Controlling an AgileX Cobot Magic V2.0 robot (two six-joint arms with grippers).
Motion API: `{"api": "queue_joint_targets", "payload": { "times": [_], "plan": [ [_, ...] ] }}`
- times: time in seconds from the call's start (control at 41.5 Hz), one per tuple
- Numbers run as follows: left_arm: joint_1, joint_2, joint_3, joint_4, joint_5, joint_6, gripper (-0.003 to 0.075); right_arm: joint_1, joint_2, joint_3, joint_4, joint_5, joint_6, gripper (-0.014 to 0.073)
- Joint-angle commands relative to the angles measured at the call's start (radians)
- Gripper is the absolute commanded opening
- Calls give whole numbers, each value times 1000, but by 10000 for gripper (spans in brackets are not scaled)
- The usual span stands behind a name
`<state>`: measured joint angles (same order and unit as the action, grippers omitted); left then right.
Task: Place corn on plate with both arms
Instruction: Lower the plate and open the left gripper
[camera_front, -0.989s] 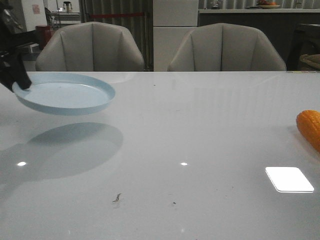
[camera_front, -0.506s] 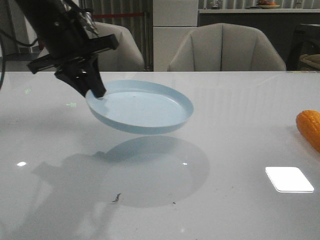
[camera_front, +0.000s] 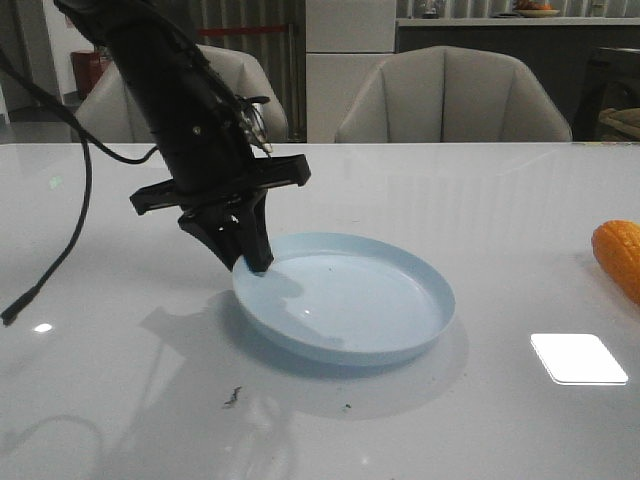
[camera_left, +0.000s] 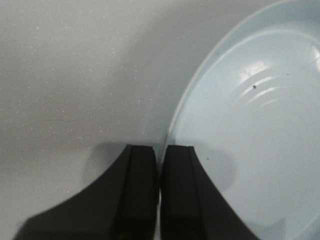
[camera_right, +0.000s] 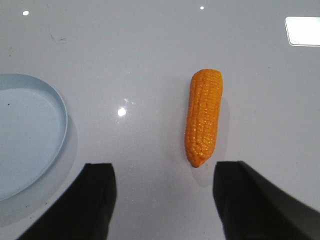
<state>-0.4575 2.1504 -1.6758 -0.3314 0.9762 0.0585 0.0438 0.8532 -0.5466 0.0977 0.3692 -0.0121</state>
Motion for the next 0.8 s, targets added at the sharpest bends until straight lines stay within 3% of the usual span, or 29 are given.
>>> {"api": "queue_joint_targets", "payload": {
  "times": [0.0,0.072,0.193,0.53,0.772],
  "plan": [
    [-14,-56,-32,2,-22,-2,229,-5,-4,-33,3,-57,-6,528],
    [-18,-56,-32,1,-34,-2,333,-5,-4,-33,3,-57,-6,528],
    [-18,-56,-32,4,-37,-2,433,-5,-4,-33,3,-57,-6,528],
    [-18,-60,-90,120,146,47,365,-5,-4,-33,3,-60,-6,528],
    [-11,-96,-243,225,65,40,365,-5,-4,-33,3,-62,-6,528]
  ]
}}
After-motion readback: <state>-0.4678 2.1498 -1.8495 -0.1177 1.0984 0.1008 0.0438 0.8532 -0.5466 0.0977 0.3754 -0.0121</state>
